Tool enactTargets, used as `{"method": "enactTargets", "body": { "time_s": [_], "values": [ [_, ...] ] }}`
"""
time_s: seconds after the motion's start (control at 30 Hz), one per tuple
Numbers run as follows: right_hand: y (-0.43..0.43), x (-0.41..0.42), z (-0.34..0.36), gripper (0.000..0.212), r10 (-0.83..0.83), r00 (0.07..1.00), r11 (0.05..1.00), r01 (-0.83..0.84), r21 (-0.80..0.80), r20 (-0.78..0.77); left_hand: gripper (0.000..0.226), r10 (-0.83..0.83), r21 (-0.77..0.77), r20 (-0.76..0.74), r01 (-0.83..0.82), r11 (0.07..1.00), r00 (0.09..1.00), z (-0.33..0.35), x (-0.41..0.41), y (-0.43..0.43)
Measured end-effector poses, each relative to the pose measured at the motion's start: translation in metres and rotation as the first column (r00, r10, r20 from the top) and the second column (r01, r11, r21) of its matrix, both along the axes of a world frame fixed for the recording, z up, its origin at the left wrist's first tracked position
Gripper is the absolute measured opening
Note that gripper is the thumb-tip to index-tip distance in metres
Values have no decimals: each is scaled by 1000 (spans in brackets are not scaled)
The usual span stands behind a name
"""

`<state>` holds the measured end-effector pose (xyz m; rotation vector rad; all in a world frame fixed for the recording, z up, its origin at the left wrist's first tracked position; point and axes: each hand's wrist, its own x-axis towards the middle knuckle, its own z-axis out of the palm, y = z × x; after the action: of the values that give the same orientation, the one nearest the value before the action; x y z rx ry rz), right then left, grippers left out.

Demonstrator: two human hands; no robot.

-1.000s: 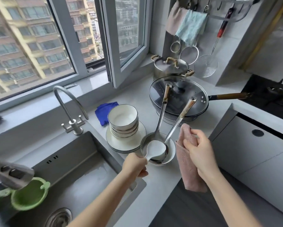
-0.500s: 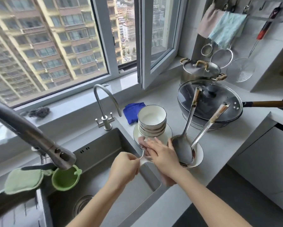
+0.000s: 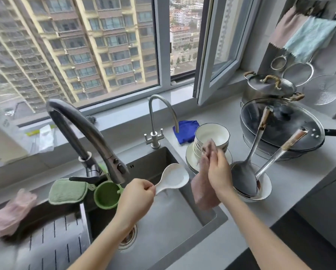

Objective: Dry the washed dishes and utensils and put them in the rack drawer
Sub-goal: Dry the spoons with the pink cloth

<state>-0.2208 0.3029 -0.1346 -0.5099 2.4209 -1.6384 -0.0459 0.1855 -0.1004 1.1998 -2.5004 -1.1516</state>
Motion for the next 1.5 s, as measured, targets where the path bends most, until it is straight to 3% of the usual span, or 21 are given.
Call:
{"method": "enactTargets", "body": {
  "time_s": [0.03,0.07,0.1,0.17,0.37,0.5,0.6,0.67,0.73,0.83,0.93,1.0,1.07,1.13,1.2,1.23,1.27,1.37,1.43,1.5],
  "values": [
    [-4,15,9,32,120,992,992,-121,-32,-39,32,-4,41,-15,5,999,1000,2,-1,1],
    [-10,31,11,35,266,957,964,-264,33,-117,32,-13,80,-42,17,997,999,4,-1,3],
    [-17,46,7,40,406,889,910,-373,180,-213,30,-29,91,-61,34,995,998,6,-1,5],
    [-25,64,-10,53,560,757,808,-410,422,-337,32,-76,38,-62,79,996,995,9,2,8],
    [-29,50,-18,34,477,757,874,-353,335,-446,22,-206,-139,-34,199,970,978,12,16,7],
    [-32,46,-15,52,455,774,882,-325,340,-441,19,-286,-158,-14,281,947,958,17,23,3],
    [-38,42,-10,62,339,882,922,-242,302,-328,20,-315,-153,19,314,937,949,16,29,-5],
    [-41,41,-8,57,206,945,963,-150,224,-255,26,-320,-128,55,324,937,946,17,30,-8],
    [-39,42,1,53,46,991,994,-33,107,-122,41,-289,7,80,289,957,954,16,31,-9],
    [-34,31,19,46,-163,953,972,200,-123,256,57,-208,409,106,148,900,972,8,33,-10],
    [-21,18,43,45,-199,882,919,319,-232,427,53,-191,424,183,98,900,964,-8,41,-12],
    [-17,25,56,47,-175,931,915,274,-297,319,47,-206,259,227,145,955,952,-13,40,-10],
    [-19,49,65,42,-148,986,963,126,-240,-78,43,-218,42,238,214,976,946,-12,34,-4],
    [-28,79,52,36,74,859,996,-86,0,-506,38,-228,-114,196,253,961,954,-9,27,6],
    [-37,100,21,37,312,694,931,-87,354,-649,30,-217,-317,207,275,908,954,-6,21,16],
    [-42,102,8,42,358,694,893,-57,447,-625,28,-208,-367,217,277,888,954,-7,20,20],
    [-44,103,6,48,364,754,871,-67,487,-547,29,-202,-386,229,279,879,952,-9,22,23],
    [-39,74,-1,54,226,931,877,-67,475,-287,34,-148,-448,283,267,854,948,-13,37,22],
    [-29,40,-7,46,3,994,964,-32,265,106,39,-95,-462,220,190,866,971,-9,46,14],
    [-19,22,-6,42,-41,837,981,137,-135,545,44,-56,-281,43,65,957,998,-1,45,0]
  ]
}}
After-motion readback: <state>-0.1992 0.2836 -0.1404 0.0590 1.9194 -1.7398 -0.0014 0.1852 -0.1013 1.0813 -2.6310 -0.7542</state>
